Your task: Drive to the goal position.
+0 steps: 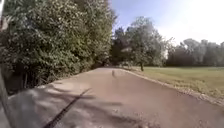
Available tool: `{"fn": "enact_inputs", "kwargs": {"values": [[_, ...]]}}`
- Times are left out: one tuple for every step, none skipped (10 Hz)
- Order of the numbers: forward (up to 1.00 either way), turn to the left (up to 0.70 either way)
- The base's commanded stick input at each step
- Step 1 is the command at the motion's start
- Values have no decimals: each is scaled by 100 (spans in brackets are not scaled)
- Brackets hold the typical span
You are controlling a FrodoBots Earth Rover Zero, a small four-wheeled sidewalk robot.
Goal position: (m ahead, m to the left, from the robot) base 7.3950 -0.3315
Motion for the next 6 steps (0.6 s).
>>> {"fn": "enact_inputs", "kwargs": {"values": [[70, 0], [70, 0], [70, 0], [70, 0], [70, 0], [70, 0]]}}
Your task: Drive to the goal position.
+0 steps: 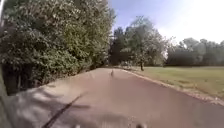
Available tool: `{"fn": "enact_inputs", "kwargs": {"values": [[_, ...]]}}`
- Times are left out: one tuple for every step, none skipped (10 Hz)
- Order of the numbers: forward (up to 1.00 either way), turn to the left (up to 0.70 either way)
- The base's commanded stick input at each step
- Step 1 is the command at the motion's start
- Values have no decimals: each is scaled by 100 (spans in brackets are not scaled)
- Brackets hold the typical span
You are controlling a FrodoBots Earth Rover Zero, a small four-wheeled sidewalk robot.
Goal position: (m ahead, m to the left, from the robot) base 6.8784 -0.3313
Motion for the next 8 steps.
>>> {"fn": "enact_inputs", "kwargs": {"values": [[70, 0], [70, 0], [70, 0], [70, 0], [70, 0], [70, 0], [70, 0], [70, 0]]}}
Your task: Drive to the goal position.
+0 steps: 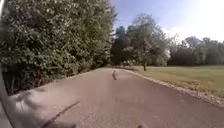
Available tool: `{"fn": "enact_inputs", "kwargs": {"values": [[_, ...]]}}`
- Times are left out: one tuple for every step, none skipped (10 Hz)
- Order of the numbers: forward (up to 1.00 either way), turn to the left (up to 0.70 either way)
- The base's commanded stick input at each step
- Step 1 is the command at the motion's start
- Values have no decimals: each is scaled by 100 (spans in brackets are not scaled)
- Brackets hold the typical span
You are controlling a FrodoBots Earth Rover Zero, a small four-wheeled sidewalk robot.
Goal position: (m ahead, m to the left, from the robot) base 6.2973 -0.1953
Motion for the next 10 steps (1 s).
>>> {"fn": "enact_inputs", "kwargs": {"values": [[70, 0], [70, 0], [70, 0], [70, 0], [70, 0], [70, 0], [70, 0], [70, 0], [70, 0], [70, 0]]}}
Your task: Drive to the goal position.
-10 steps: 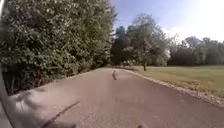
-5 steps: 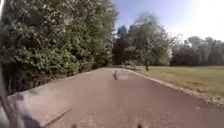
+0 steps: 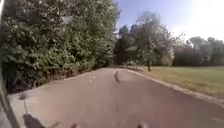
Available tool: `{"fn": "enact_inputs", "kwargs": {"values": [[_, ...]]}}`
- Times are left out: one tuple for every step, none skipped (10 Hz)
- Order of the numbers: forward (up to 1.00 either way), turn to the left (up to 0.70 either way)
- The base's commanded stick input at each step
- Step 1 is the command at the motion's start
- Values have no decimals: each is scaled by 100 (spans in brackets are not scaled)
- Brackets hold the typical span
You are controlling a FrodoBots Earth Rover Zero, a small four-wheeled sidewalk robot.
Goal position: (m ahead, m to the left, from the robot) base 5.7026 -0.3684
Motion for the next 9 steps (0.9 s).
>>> {"fn": "enact_inputs", "kwargs": {"values": [[70, 0], [70, 0], [70, 0], [70, 0], [70, 0], [70, 0], [70, 0], [70, 0], [70, 0]]}}
